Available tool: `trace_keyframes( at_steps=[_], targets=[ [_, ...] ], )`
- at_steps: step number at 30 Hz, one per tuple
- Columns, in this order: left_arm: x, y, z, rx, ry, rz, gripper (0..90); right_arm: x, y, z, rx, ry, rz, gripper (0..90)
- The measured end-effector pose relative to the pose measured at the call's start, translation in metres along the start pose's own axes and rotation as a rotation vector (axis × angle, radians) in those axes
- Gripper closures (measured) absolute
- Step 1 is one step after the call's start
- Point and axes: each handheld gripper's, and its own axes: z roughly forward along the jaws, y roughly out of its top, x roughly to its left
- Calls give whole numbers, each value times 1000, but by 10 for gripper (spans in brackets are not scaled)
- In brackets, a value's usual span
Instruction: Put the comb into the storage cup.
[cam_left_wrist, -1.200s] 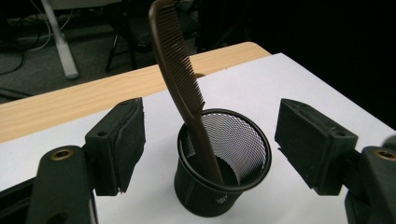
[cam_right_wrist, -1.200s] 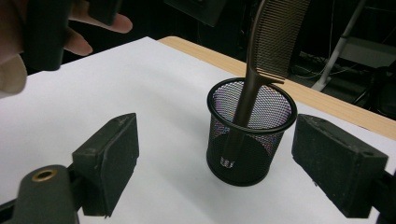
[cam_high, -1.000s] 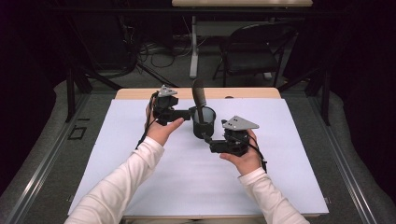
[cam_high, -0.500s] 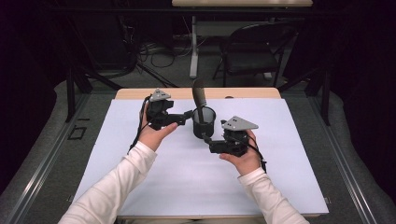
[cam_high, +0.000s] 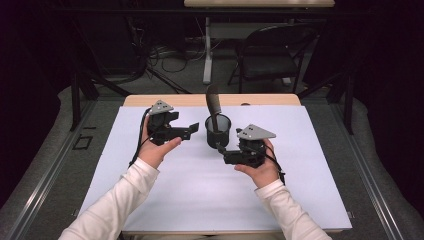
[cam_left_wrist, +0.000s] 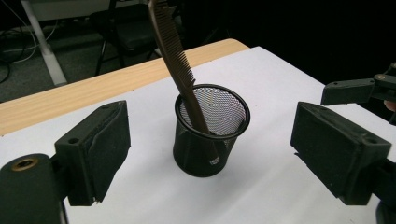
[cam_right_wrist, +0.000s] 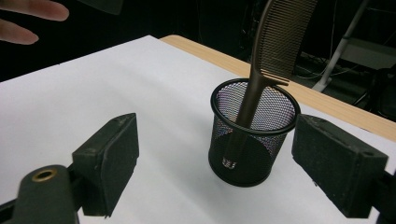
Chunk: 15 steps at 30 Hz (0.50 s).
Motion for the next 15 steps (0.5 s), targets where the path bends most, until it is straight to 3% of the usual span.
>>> trace_keyframes(
  at_steps=[15],
  targets=[
    [7, -5, -17, -17, 7, -11, 86, -2, 6, -6, 5, 5, -4, 149]
  ],
)
